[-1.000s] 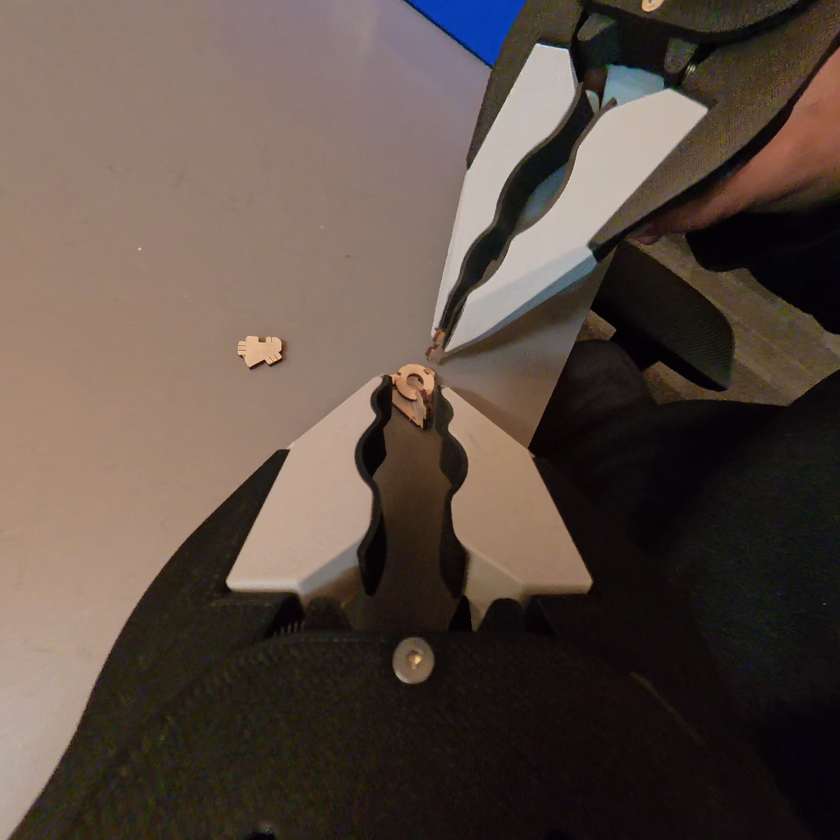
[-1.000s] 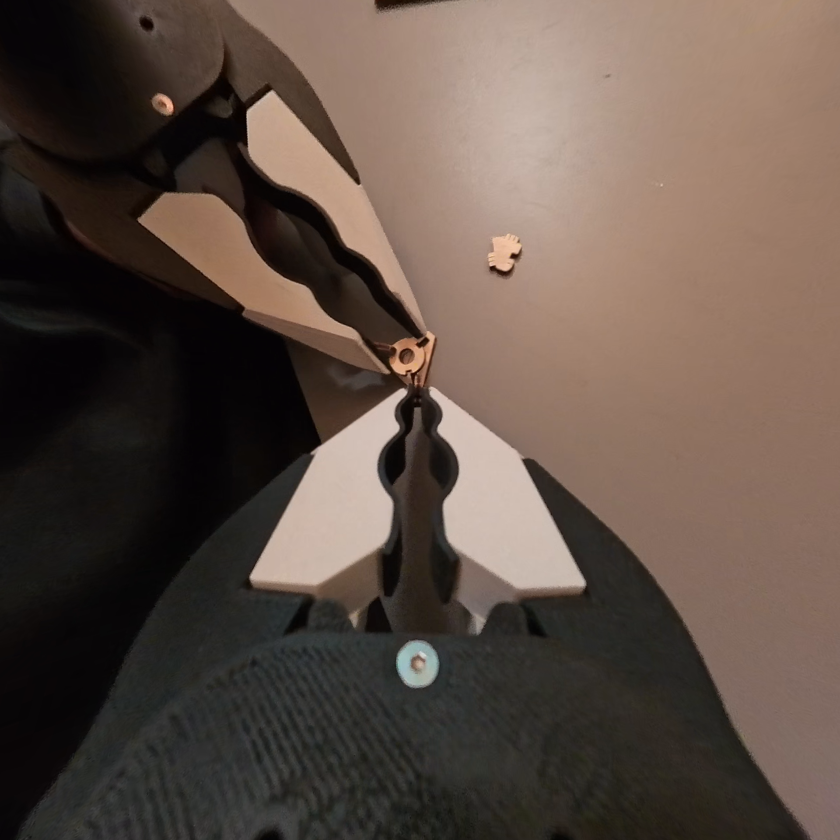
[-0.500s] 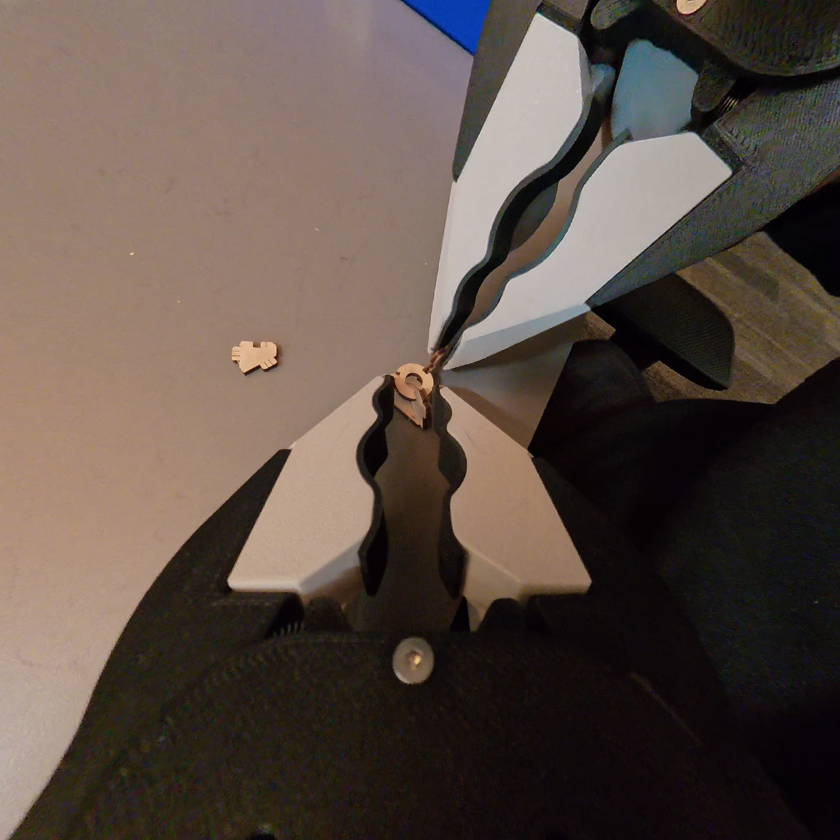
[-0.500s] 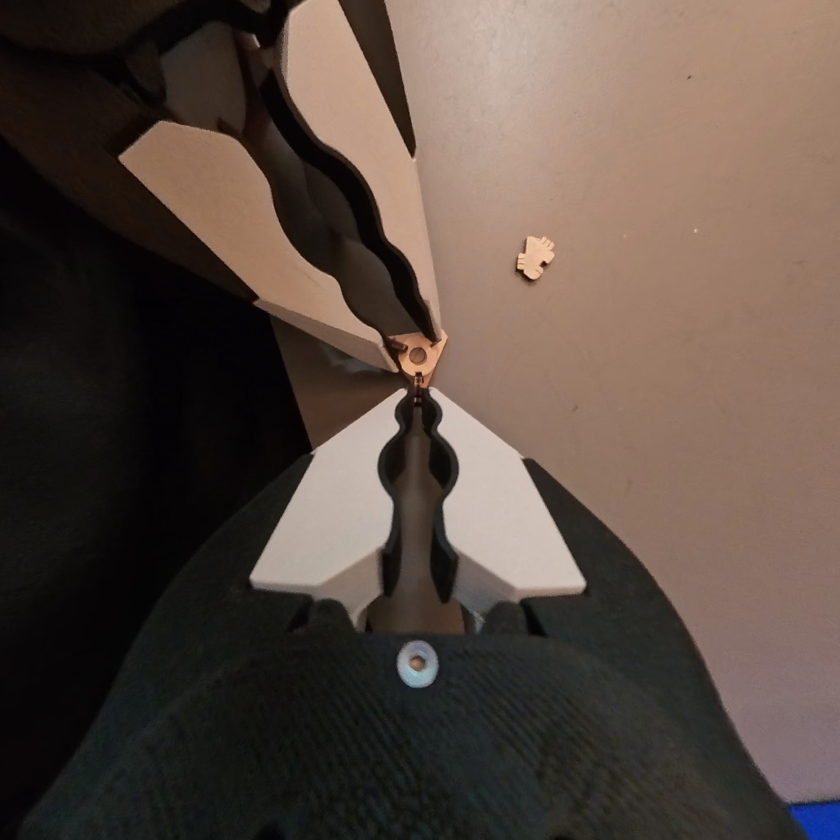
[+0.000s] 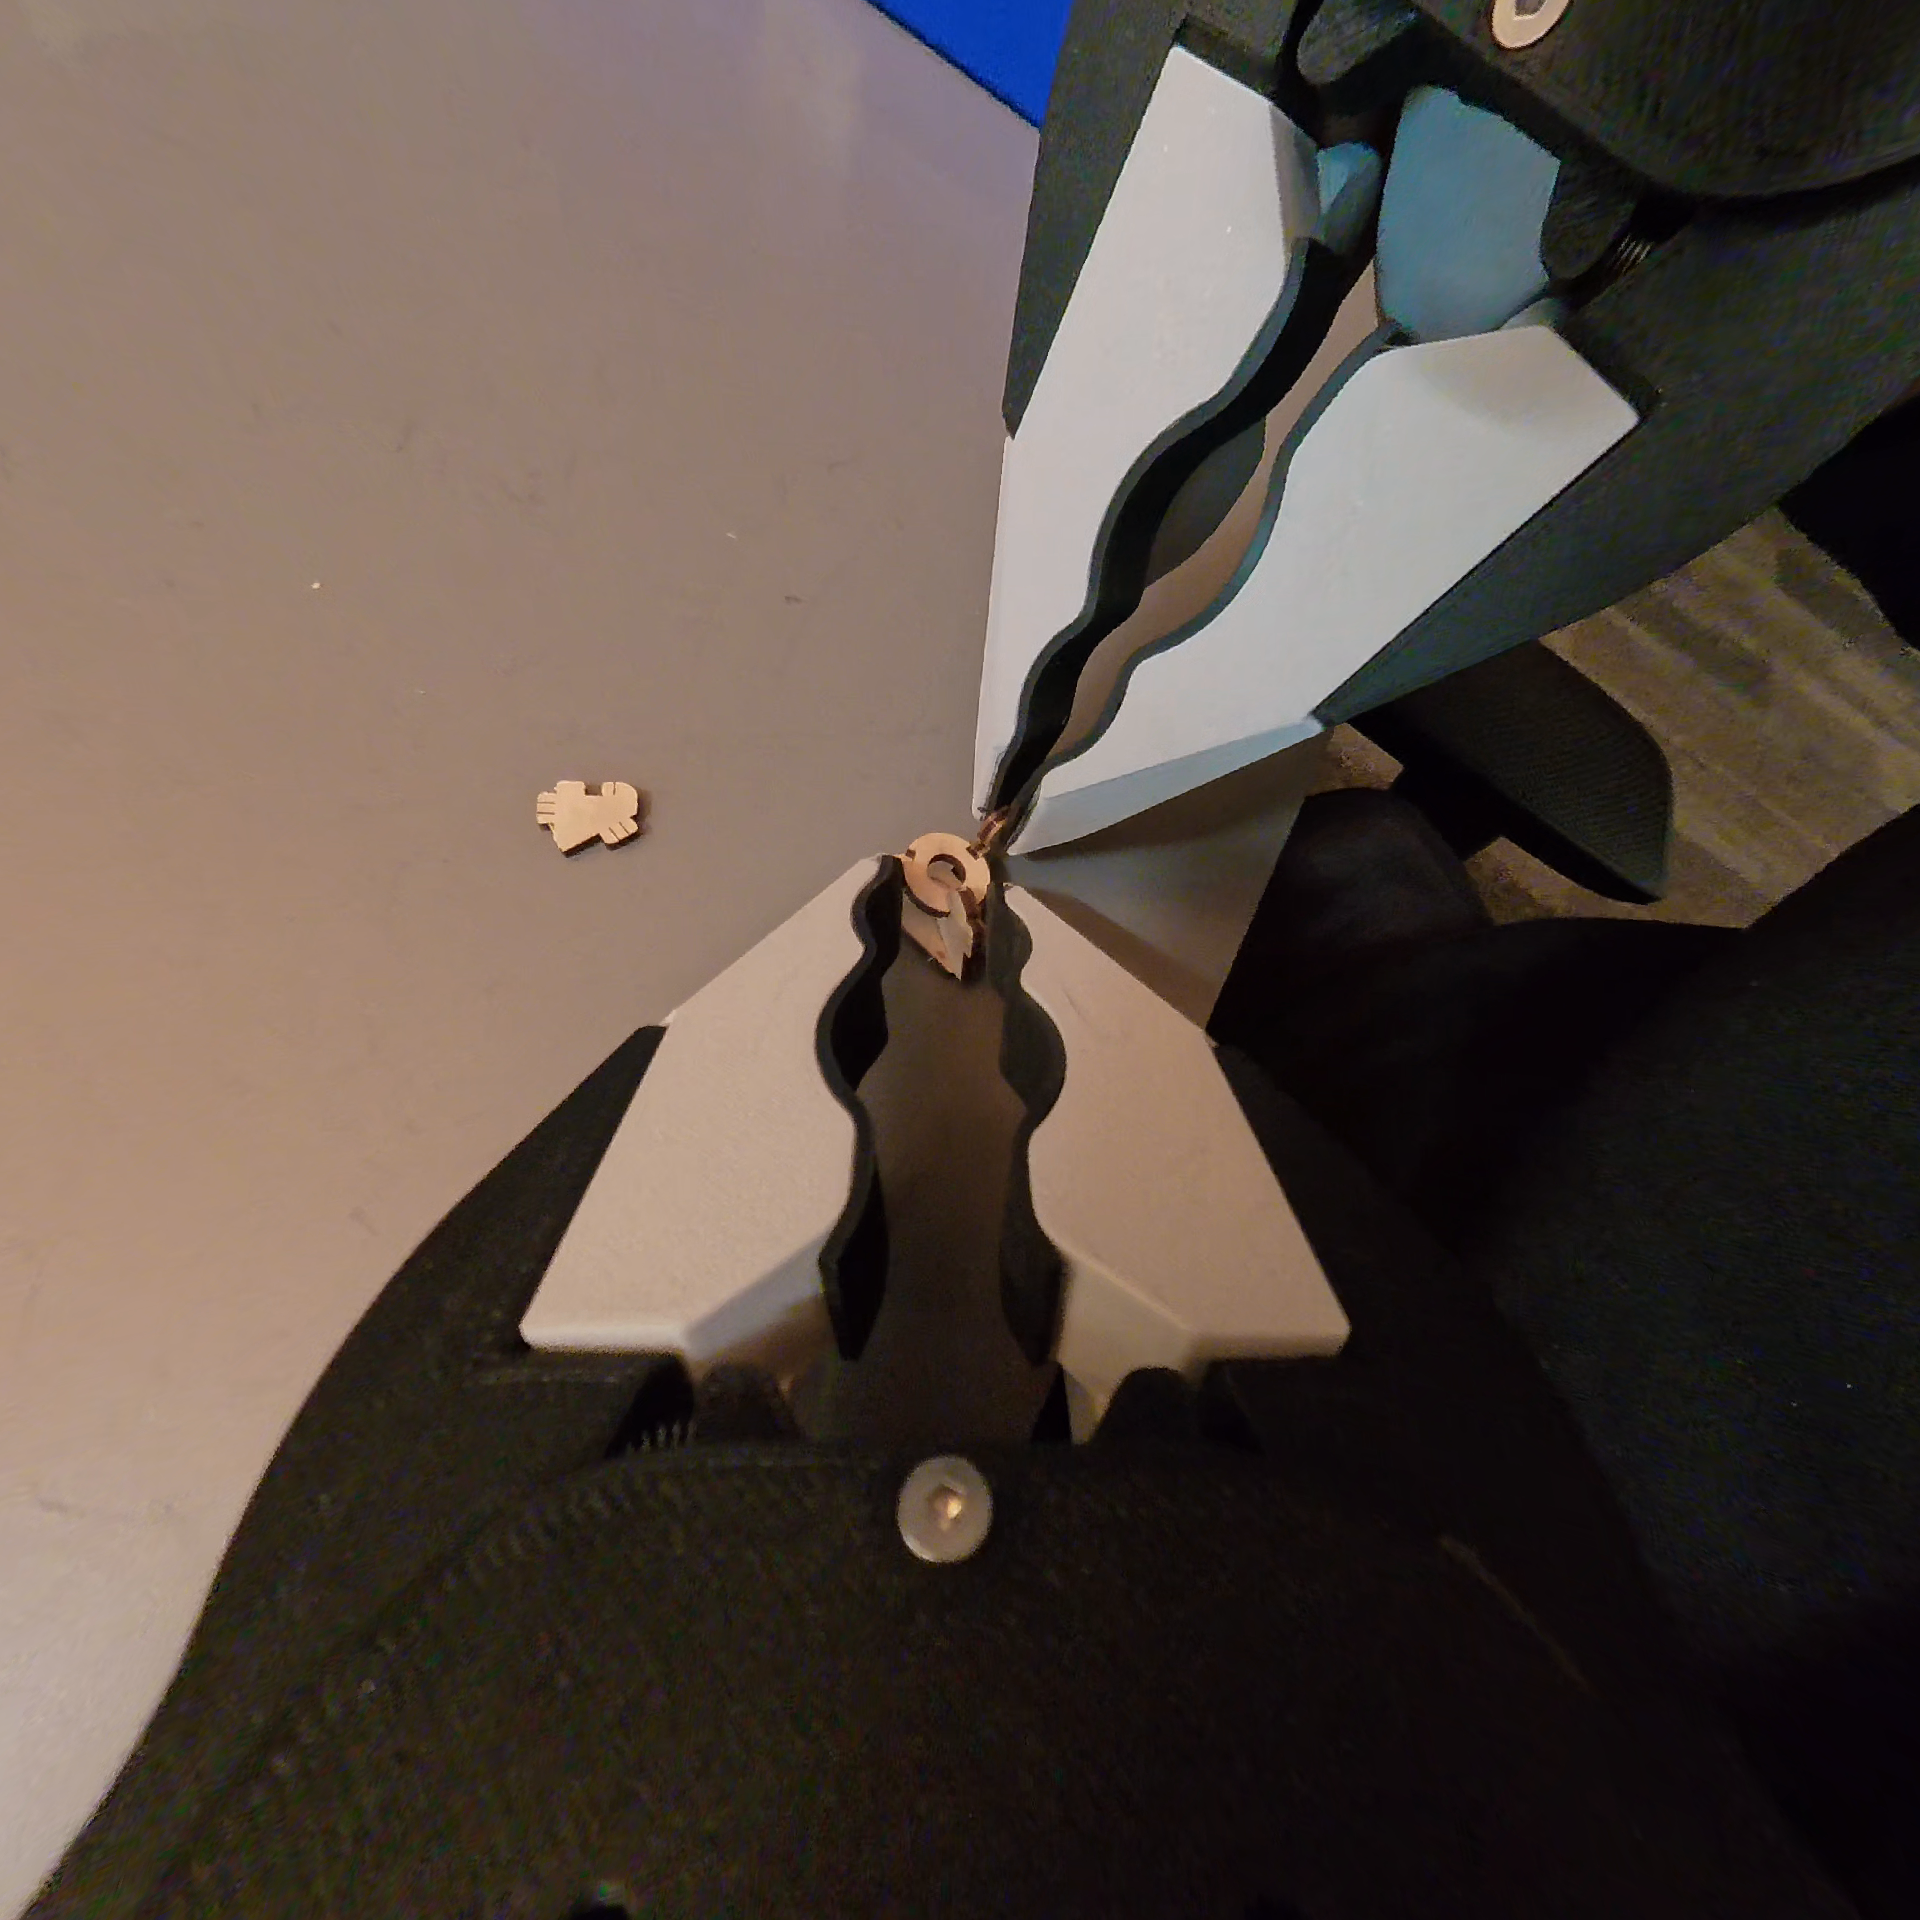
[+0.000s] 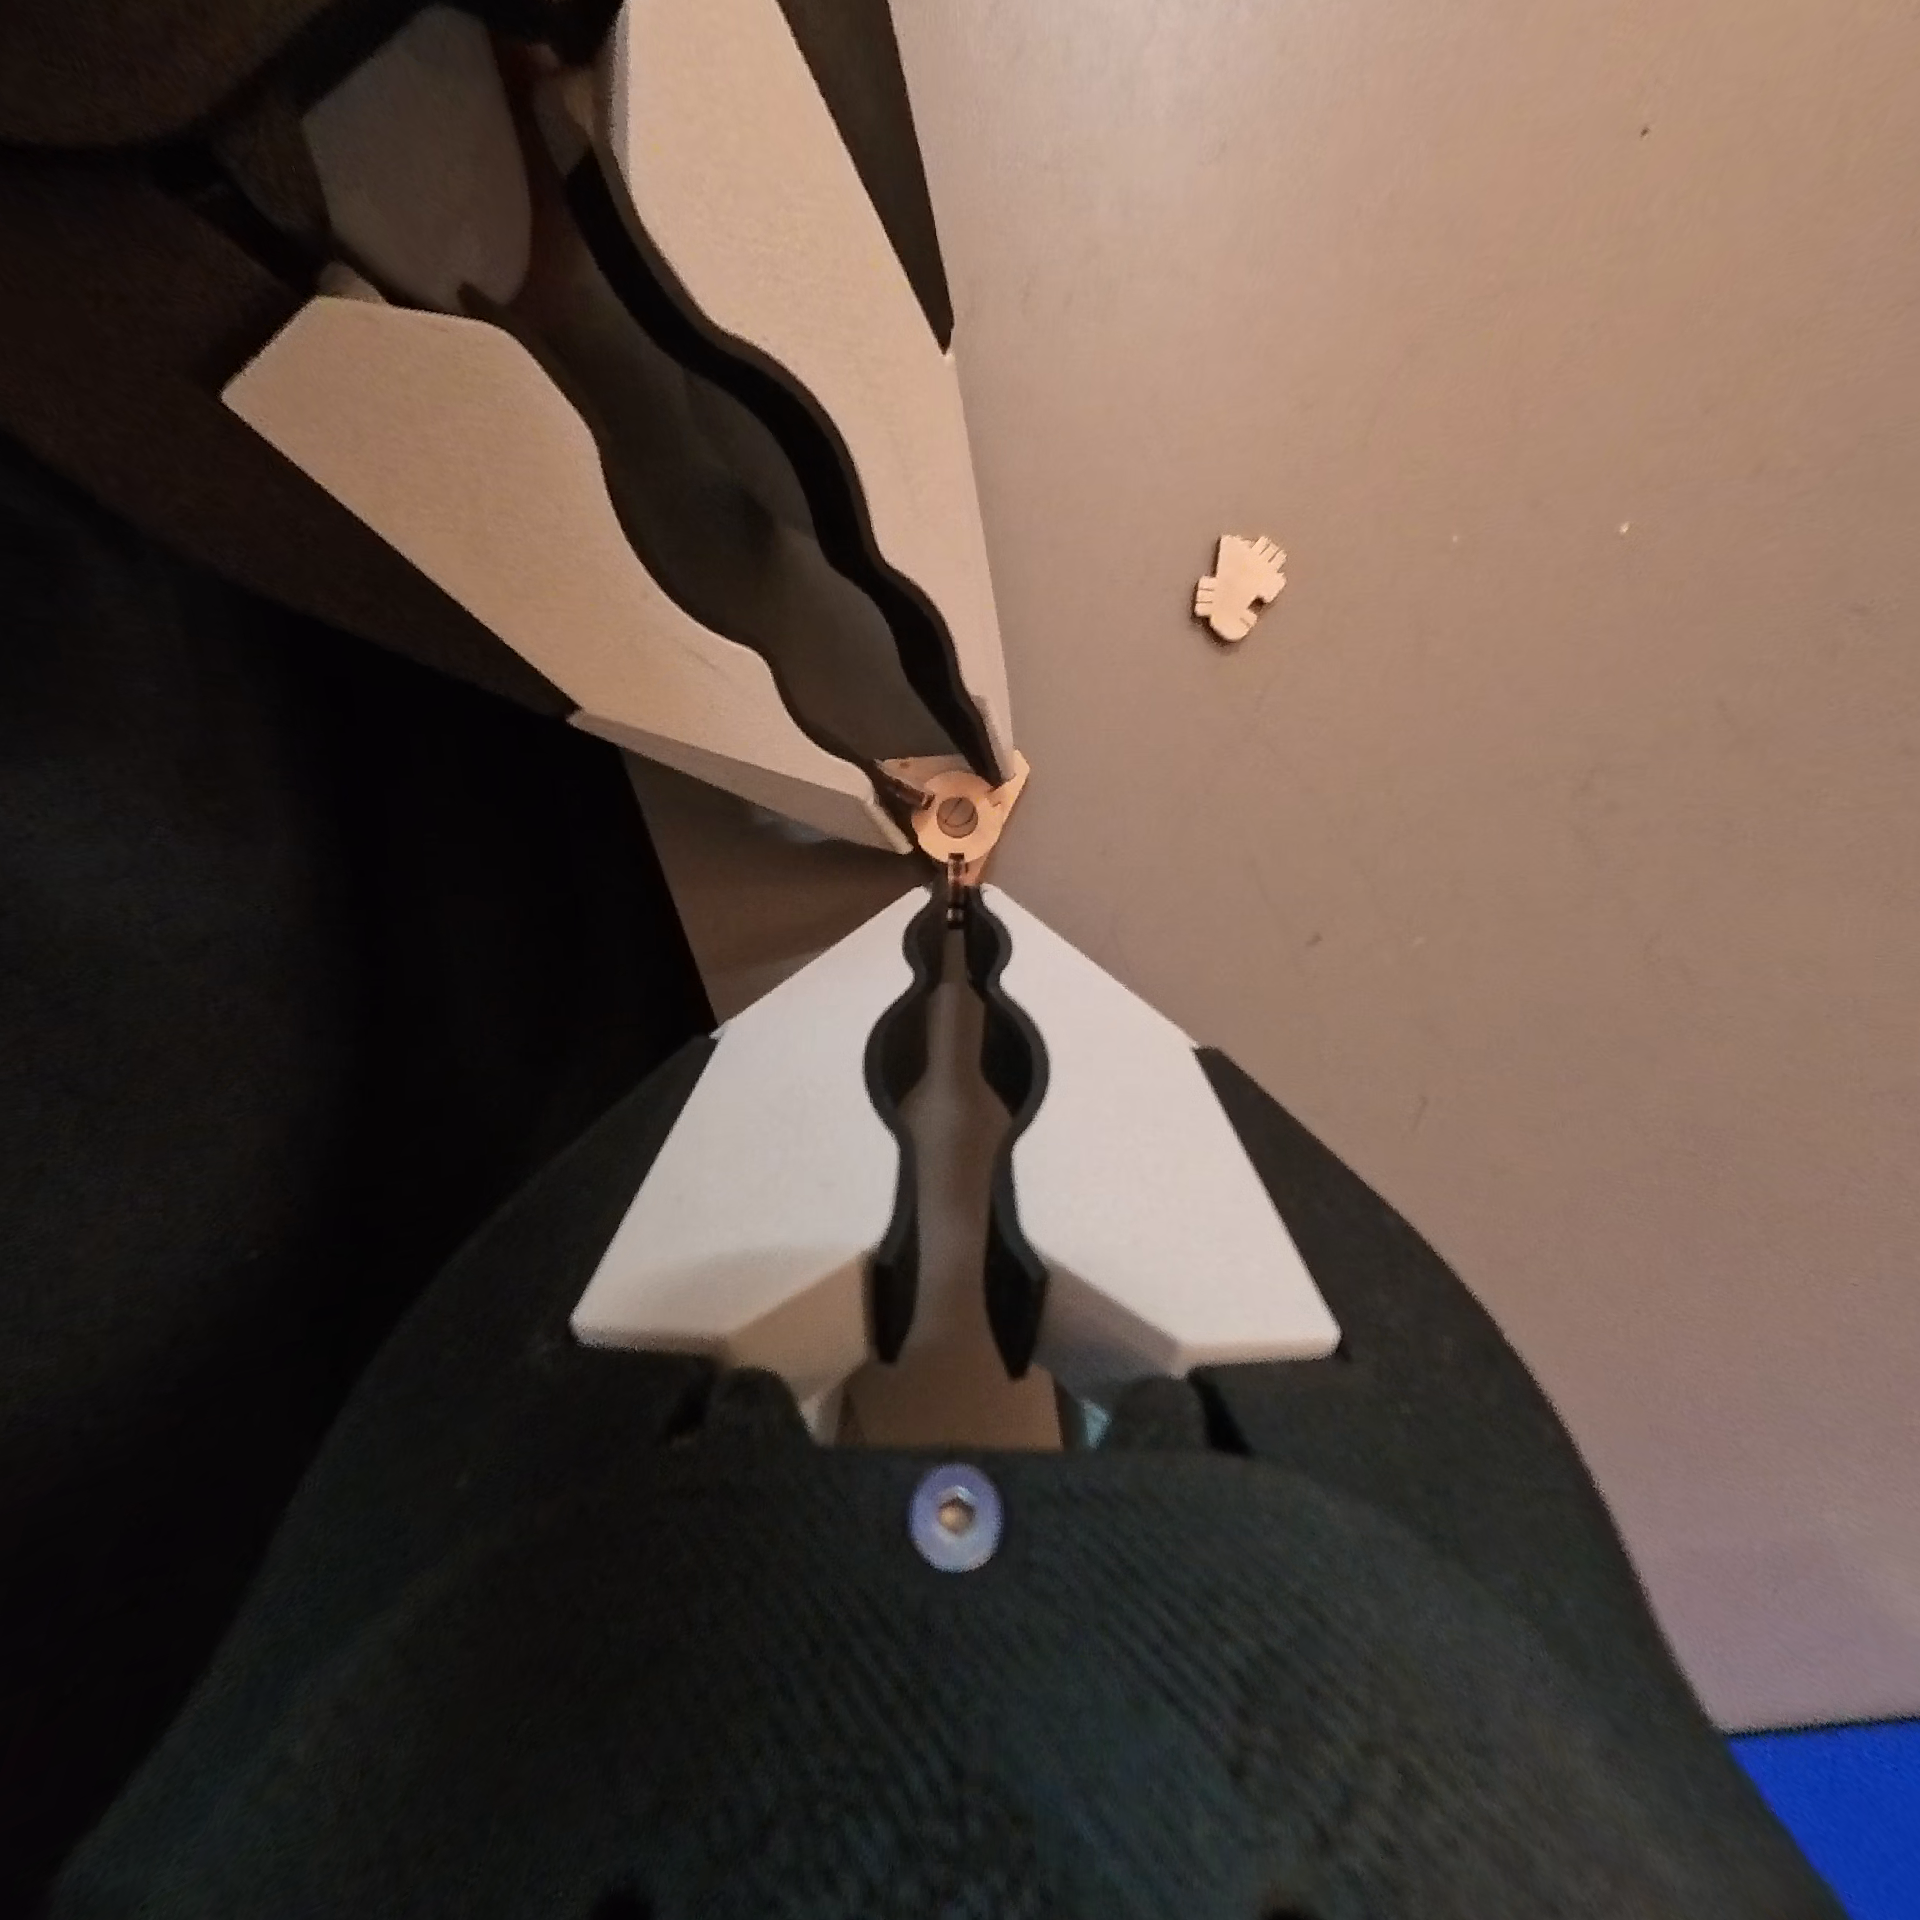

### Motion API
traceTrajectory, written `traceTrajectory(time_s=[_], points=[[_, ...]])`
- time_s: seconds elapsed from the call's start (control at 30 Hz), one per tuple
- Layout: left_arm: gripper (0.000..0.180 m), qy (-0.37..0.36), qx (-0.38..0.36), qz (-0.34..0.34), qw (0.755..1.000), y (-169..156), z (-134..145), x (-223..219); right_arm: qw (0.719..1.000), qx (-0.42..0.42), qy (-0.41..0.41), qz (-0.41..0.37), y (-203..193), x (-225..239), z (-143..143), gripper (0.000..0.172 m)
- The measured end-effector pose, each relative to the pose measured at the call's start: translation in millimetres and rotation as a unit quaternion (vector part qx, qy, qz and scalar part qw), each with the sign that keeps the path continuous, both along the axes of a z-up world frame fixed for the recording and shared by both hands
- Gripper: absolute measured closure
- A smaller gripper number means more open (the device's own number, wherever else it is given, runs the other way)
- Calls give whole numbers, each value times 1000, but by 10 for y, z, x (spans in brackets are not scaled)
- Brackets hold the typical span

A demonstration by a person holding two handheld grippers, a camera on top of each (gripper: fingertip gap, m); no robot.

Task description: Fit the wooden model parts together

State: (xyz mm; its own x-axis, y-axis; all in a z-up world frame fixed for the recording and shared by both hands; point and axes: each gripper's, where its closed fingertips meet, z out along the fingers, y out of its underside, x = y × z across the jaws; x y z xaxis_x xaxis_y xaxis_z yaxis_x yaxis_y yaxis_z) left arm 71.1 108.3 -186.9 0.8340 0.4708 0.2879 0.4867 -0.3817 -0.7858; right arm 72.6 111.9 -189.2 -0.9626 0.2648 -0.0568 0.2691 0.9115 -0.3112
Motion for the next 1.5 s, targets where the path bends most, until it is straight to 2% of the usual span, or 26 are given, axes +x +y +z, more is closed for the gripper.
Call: traceTrajectory(time_s=[0.4, 0.63, 0.77, 0.97, 1.03, 1.17, 1.27, 1.5], points=[[166, 1, 1, 1, 1000, -6, -2, -1, 1000, 29, -11, 3, -5, -5, -2, 171], [166, -25, 20, 1, 999, -8, 18, -6, 1000, 28, -9, 11, -13, -5, -2, 171], [161, -36, 30, -5, 999, 0, 34, 8, 1000, 27, -6, 12, -16, -9, -1, 171], [157, -13, 12, -12, 1000, 15, 23, 26, 999, 26, 2, 32, -13, -10, 1, 171], [152, -24, 30, -18, 999, 20, 61, 37, 999, 27, 5, 41, -13, -9, 2, 171], [143, -76, 111, -20, 991, -57, 268, -3, 992, 17, 38, 117, -22, -7, 5, 171], [139, -89, 78, -35, 992, -141, 172, 11, 982, 3, 74, 177, -30, -5, 7, 171], [139, -81, 51, -82, 992, -47, 114, 155, 959, -12, 123, 255, -33, 3, 10, 171]])
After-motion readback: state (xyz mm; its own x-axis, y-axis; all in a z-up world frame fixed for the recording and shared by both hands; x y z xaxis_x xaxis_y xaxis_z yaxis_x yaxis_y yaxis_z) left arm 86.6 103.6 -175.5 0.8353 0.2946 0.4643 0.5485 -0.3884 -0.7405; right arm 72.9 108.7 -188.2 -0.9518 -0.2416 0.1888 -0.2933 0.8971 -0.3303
